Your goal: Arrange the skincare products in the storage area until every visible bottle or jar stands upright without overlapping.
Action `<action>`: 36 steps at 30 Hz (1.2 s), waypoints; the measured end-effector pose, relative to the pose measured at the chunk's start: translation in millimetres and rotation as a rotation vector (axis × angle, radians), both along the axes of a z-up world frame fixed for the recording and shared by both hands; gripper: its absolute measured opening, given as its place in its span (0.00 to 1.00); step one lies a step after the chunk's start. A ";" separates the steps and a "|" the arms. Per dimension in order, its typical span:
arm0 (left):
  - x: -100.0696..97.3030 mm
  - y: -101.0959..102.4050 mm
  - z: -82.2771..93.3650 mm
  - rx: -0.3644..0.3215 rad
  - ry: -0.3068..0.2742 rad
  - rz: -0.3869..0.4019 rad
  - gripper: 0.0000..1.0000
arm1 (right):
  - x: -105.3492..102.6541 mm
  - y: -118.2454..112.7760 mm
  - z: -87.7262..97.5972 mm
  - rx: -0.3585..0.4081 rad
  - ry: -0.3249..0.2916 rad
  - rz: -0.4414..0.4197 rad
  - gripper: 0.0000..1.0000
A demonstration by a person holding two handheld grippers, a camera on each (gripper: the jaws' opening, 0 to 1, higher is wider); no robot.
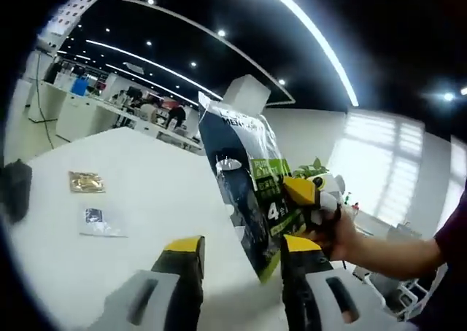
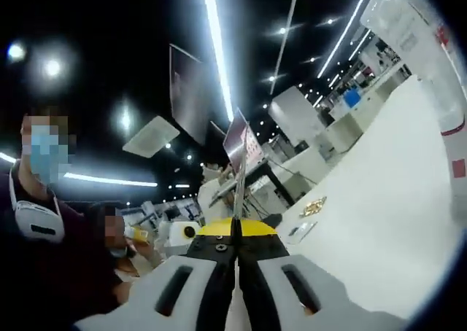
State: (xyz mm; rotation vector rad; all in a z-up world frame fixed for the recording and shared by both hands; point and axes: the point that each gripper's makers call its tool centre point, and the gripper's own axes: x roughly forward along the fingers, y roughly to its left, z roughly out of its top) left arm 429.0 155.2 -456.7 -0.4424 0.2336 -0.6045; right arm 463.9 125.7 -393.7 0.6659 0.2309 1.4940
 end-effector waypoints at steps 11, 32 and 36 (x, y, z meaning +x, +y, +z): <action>39.8 -19.5 5.1 -0.044 0.009 -0.064 0.00 | 37.8 -10.2 -7.3 -0.014 0.018 -0.175 0.00; 92.6 -10.5 -8.0 -0.177 0.094 0.060 0.00 | 75.9 -18.9 -65.9 -0.341 -0.088 -0.324 0.09; 100.7 -11.2 -13.1 -0.160 0.117 0.076 0.00 | 82.1 -21.5 -74.4 -0.386 -0.075 -0.344 0.06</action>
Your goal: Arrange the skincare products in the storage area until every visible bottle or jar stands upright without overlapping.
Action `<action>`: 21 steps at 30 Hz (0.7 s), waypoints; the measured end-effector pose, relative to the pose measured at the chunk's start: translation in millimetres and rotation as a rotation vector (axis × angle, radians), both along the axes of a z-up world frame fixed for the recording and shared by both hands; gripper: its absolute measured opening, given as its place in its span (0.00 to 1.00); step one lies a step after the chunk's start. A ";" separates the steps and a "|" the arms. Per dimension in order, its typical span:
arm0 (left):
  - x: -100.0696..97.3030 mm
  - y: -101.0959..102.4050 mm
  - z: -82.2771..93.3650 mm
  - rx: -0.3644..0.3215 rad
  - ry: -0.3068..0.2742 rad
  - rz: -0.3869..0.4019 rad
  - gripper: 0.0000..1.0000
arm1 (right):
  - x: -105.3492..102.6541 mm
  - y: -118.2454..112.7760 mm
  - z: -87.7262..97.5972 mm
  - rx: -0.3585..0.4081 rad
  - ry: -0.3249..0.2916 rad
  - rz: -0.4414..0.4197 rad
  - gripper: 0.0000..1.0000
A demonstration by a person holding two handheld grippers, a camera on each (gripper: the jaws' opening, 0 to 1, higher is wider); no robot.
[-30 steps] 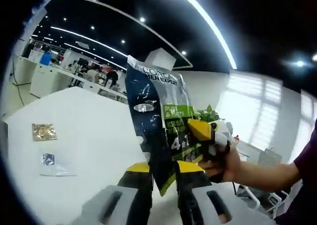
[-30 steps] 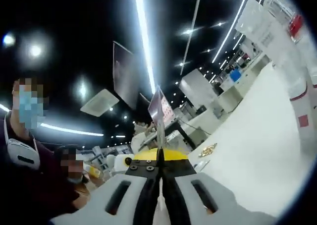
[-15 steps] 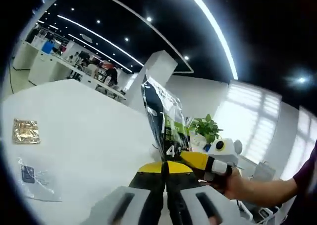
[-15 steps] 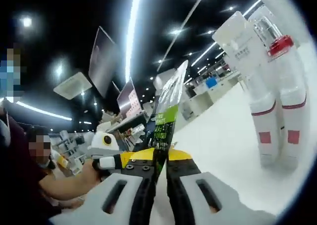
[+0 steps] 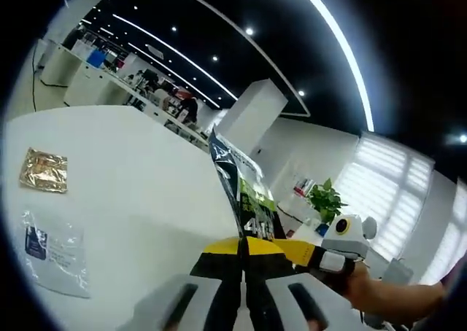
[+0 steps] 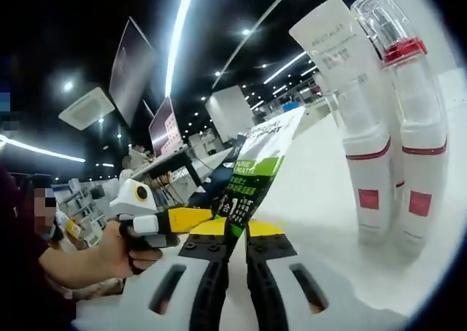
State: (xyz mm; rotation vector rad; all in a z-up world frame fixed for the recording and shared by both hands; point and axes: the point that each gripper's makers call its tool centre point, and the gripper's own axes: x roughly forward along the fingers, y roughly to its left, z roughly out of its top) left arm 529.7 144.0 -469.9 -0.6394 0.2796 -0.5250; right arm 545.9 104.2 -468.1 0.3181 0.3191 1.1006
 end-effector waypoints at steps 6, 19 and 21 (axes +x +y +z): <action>17.8 -8.0 -12.5 0.079 0.046 0.010 0.00 | 19.6 -9.3 -7.8 -0.028 0.039 -0.111 0.00; 39.9 -16.8 -31.4 0.223 0.085 0.005 0.00 | 42.5 -18.1 -29.6 -0.217 -0.031 -0.250 0.00; 43.7 -16.7 -33.2 0.230 0.093 0.006 0.00 | 45.3 -19.0 -30.1 -0.225 -0.035 -0.265 0.00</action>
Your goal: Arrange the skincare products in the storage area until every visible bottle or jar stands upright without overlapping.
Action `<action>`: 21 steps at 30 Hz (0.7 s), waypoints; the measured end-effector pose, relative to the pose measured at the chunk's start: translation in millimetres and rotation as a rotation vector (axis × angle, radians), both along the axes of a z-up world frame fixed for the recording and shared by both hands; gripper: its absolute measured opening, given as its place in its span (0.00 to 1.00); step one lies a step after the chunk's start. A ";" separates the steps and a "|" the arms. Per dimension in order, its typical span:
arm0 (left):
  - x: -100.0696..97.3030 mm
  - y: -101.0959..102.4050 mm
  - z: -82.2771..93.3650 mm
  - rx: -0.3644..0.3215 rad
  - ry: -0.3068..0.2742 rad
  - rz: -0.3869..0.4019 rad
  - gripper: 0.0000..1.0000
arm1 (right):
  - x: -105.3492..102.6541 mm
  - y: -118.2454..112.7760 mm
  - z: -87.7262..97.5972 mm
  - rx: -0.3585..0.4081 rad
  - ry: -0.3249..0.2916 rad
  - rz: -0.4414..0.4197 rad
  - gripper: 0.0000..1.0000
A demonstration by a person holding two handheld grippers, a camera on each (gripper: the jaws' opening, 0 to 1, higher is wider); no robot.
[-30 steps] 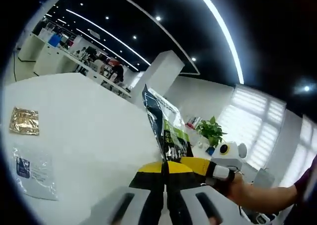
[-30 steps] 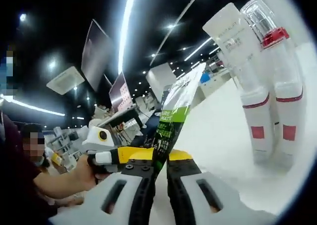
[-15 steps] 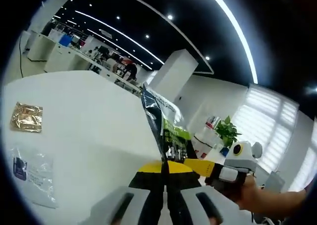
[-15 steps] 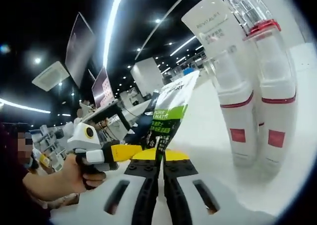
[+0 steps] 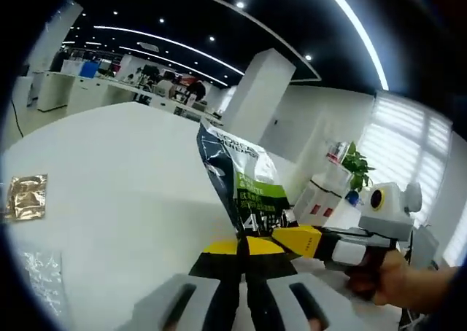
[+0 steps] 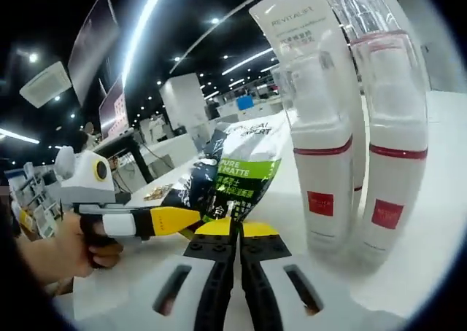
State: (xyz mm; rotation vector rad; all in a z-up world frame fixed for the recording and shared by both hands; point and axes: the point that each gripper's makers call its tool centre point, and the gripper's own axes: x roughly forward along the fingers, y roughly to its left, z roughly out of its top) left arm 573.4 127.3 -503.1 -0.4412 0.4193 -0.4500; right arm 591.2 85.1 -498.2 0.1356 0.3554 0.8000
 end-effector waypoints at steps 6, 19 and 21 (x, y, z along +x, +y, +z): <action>4.4 -1.8 -8.5 0.020 0.041 -0.016 0.00 | 4.5 -2.8 -4.0 -0.027 0.000 -0.018 0.01; 10.0 4.4 -12.9 0.026 0.050 -0.001 0.02 | 7.7 -9.0 -11.1 -0.116 -0.037 -0.031 0.08; 9.2 4.6 -12.0 0.042 0.032 0.002 0.03 | 7.5 -11.1 -10.4 -0.141 -0.065 -0.039 0.09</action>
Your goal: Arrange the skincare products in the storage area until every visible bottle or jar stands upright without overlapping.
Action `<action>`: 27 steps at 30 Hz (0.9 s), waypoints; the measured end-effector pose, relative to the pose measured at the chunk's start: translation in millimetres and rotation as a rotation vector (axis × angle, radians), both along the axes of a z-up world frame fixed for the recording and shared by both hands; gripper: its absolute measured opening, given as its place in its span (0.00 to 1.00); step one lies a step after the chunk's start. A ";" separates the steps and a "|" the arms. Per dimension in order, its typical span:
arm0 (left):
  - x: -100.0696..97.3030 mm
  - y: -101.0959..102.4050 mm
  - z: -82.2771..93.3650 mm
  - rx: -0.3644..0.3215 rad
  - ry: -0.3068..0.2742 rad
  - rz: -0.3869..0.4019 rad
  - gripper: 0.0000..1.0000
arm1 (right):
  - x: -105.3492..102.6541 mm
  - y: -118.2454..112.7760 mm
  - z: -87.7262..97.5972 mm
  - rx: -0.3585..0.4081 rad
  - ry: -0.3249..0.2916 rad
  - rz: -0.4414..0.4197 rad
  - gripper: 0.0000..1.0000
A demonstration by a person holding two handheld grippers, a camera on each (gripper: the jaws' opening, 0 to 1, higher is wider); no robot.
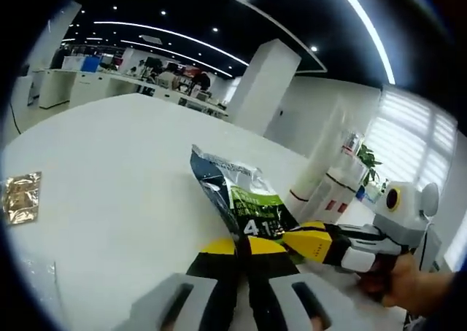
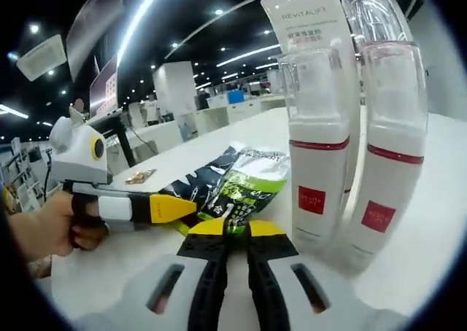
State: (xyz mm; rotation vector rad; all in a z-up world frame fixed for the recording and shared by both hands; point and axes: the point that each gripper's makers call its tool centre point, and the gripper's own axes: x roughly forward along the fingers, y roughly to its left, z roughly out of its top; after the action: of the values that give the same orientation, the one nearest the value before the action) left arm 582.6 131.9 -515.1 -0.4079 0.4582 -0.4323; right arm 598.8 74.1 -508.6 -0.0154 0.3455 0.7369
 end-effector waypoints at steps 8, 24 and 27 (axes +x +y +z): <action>-2.8 7.9 3.8 0.143 -0.104 0.014 0.31 | -1.9 -2.0 8.5 -0.071 -0.113 -0.011 0.10; -11.3 -9.0 22.1 0.238 -0.306 -0.121 0.27 | 18.2 44.9 18.1 -0.187 -0.337 0.144 0.00; -6.4 -6.5 5.0 0.250 -0.170 -0.126 0.26 | 18.6 52.5 2.6 -0.214 -0.269 0.182 0.00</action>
State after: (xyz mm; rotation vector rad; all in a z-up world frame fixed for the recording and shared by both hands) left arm 576.2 125.4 -510.0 -0.0995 0.3684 -0.5203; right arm 617.4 126.5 -506.0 -0.3493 0.1649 0.8638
